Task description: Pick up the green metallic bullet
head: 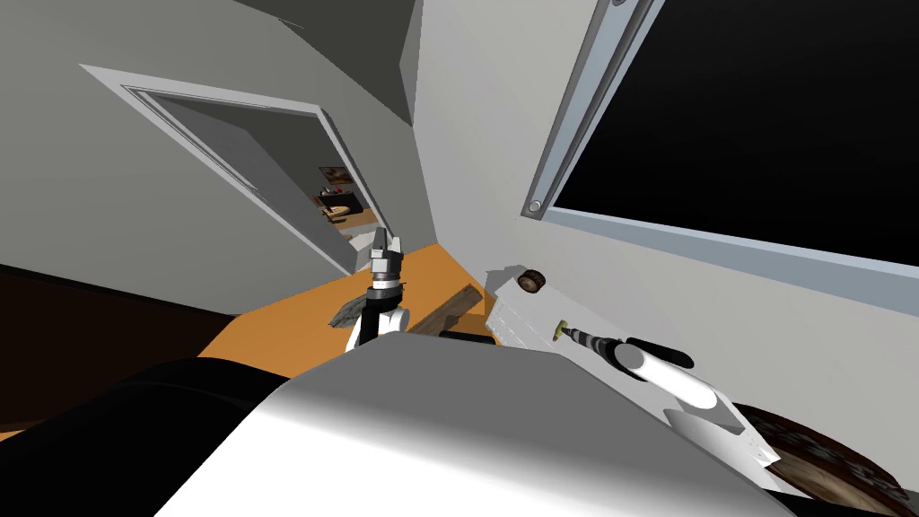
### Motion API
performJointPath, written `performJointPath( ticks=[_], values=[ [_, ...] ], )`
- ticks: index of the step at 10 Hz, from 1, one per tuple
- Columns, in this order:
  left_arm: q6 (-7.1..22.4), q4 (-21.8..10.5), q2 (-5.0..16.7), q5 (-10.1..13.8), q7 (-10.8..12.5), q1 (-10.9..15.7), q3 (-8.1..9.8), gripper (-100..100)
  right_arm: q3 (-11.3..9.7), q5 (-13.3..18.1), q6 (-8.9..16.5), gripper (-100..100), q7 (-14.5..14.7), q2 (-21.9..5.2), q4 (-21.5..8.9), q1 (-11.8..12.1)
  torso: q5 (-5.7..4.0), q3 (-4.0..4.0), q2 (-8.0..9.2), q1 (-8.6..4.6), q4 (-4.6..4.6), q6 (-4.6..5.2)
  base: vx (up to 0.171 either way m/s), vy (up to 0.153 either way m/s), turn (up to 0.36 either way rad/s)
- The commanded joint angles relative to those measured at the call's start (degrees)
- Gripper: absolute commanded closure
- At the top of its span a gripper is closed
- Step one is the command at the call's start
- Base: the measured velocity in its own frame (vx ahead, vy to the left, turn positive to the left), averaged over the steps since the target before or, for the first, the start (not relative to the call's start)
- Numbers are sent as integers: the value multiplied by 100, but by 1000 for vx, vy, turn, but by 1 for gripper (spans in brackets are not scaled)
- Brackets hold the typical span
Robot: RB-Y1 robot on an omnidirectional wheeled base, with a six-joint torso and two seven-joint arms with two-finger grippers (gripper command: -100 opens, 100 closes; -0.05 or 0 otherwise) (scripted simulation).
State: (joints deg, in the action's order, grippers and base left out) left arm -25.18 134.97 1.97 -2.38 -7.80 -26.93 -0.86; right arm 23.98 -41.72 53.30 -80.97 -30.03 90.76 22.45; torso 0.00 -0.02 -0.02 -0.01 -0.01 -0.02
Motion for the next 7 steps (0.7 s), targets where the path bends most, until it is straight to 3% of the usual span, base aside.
performJointPath(
  ticks=[1, 7],
  values=[
    [0, 0, 0, 0, 0, 0, 0, 0, 8, -8, 12, -100, -18, -5, -5, 4, 0, 0, 0, 0, 0, 0, 8, 6, 9],
    [0, 0, 0, 0, 0, 0, 0, 0, 102, -47, 172, -100, -275, -46, -56, 44, 0, 0, -1, -1, 0, 0, 11, 5, 17]
  ],
)
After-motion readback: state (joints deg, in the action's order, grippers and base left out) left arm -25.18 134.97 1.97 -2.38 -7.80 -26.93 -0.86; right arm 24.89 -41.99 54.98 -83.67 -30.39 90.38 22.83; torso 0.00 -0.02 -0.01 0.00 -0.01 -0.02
